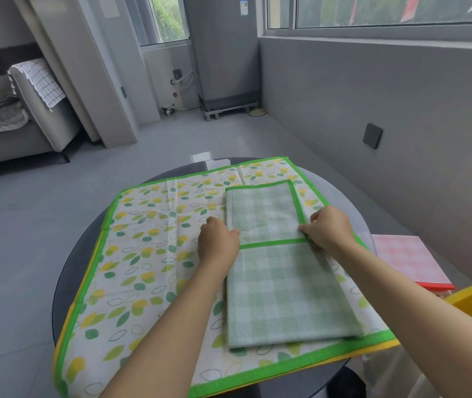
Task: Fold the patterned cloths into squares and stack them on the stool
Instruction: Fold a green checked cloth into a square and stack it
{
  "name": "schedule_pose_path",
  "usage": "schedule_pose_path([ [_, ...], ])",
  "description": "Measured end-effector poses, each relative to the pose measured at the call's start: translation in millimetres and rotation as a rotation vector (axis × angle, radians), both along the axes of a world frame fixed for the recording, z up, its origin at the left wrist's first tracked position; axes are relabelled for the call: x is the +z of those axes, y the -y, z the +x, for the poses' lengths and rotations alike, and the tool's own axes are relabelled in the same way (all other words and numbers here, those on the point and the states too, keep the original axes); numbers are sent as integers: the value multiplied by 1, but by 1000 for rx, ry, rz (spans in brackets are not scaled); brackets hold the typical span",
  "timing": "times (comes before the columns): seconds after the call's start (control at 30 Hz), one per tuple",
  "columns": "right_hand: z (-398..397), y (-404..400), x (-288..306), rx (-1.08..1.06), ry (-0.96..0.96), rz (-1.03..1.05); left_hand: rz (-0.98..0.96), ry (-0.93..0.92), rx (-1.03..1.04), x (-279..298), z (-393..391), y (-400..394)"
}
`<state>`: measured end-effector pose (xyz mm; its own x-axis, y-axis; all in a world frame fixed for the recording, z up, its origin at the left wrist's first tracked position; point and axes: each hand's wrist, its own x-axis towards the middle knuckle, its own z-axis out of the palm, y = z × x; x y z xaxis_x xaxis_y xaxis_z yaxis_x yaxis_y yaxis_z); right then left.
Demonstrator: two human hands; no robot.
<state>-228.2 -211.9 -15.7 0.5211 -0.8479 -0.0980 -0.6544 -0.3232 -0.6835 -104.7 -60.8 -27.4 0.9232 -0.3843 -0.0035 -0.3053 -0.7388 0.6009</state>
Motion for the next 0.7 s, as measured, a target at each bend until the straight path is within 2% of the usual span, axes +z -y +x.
schedule_pose_path([
  [0.3, -3, 3, -3, -55, 179, 200, -28, -12, 14, -2, 1, -4],
  [0.53, -14, 5, -7, -97, 422, 396, -330, -150, 70, -3, -6, -18],
  [0.7, -23, 5, -5, -22, 514, 460, -489, -276, 17, 2, -9, -29],
])
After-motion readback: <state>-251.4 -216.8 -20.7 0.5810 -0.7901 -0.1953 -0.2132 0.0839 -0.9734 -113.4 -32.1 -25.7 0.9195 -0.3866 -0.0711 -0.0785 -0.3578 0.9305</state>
